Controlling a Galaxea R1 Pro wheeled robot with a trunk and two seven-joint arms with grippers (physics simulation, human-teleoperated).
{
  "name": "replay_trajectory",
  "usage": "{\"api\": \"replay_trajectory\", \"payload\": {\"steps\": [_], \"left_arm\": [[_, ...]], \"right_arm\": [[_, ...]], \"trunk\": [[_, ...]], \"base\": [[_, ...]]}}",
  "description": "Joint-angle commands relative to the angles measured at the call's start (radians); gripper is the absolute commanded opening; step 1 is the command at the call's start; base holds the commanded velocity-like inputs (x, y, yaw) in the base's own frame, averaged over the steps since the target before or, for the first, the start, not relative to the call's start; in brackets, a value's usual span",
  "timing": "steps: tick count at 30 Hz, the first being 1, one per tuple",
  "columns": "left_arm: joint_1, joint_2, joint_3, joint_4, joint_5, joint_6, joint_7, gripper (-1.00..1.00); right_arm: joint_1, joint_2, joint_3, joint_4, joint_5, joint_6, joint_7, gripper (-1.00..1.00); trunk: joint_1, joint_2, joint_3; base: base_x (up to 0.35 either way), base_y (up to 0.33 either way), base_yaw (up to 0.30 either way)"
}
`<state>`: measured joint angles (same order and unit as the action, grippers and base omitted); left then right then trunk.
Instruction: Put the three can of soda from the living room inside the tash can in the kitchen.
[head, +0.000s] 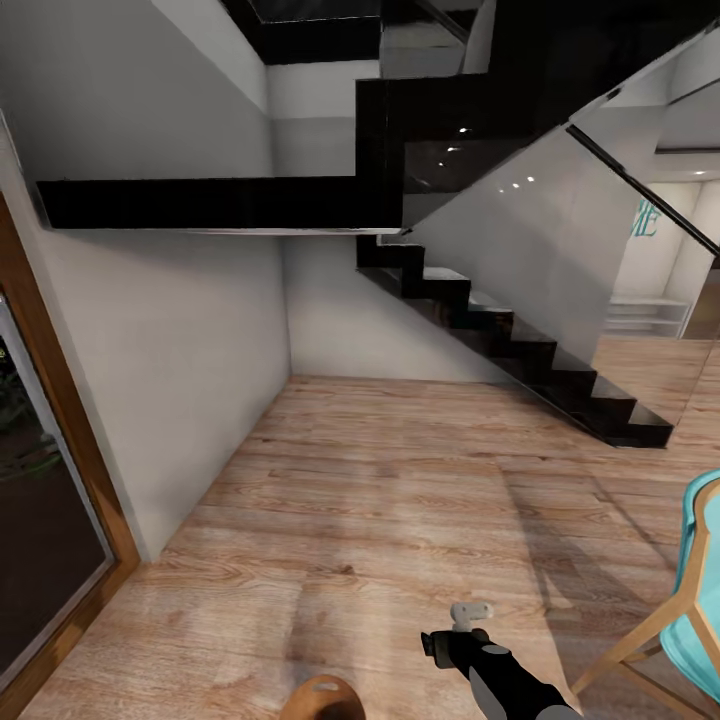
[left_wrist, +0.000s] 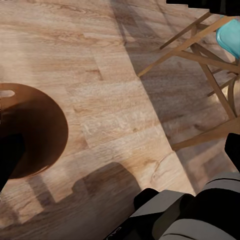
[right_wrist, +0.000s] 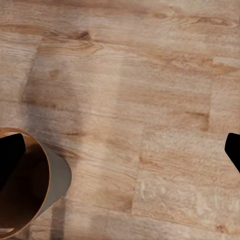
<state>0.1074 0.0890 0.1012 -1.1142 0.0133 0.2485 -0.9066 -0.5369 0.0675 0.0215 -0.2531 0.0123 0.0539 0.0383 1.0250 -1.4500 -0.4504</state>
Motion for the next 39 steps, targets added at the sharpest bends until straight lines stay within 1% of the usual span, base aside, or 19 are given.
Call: {"api": "replay_trajectory", "payload": {"steps": [1, 13, 20, 27, 39], "left_arm": [[0.0, 0.0, 0.002, -0.018, 0.0, 0.001, -0.001, 1.0], [0.0, 0.001, 0.003, -0.027, 0.0, 0.002, -0.006, 1.0], [0.0, 0.002, 0.003, -0.027, -0.001, 0.002, -0.006, 1.0], [0.0, 0.002, 0.003, -0.027, 0.0, 0.002, -0.006, 1.0], [0.0, 0.002, 0.003, -0.027, -0.001, 0.002, -0.006, 1.0]], "right_arm": [[0.0, 0.0, 0.0, 0.0, 0.0, 0.0, 0.0, 1.0], [0.0, 0.0, 0.0, 0.0, 0.0, 0.0, 0.0, 1.0], [0.0, 0.0, 0.0, 0.0, 0.0, 0.0, 0.0, 1.0], [0.0, 0.0, 0.0, 0.0, 0.0, -0.001, 0.0, 1.0], [0.0, 0.0, 0.0, 0.0, 0.0, -0.002, 0.0, 1.0]], "trunk": [[0.0, 0.0, 0.0], [0.0, 0.0, 0.0], [0.0, 0.0, 0.0], [0.0, 0.0, 0.0], [0.0, 0.0, 0.0]], "base": [[0.0, 0.216, 0.0], [0.026, 0.081, 0.0], [0.213, 0.183, 0.0], [0.046, 0.195, 0.0], [0.004, 0.035, 0.0]]}}
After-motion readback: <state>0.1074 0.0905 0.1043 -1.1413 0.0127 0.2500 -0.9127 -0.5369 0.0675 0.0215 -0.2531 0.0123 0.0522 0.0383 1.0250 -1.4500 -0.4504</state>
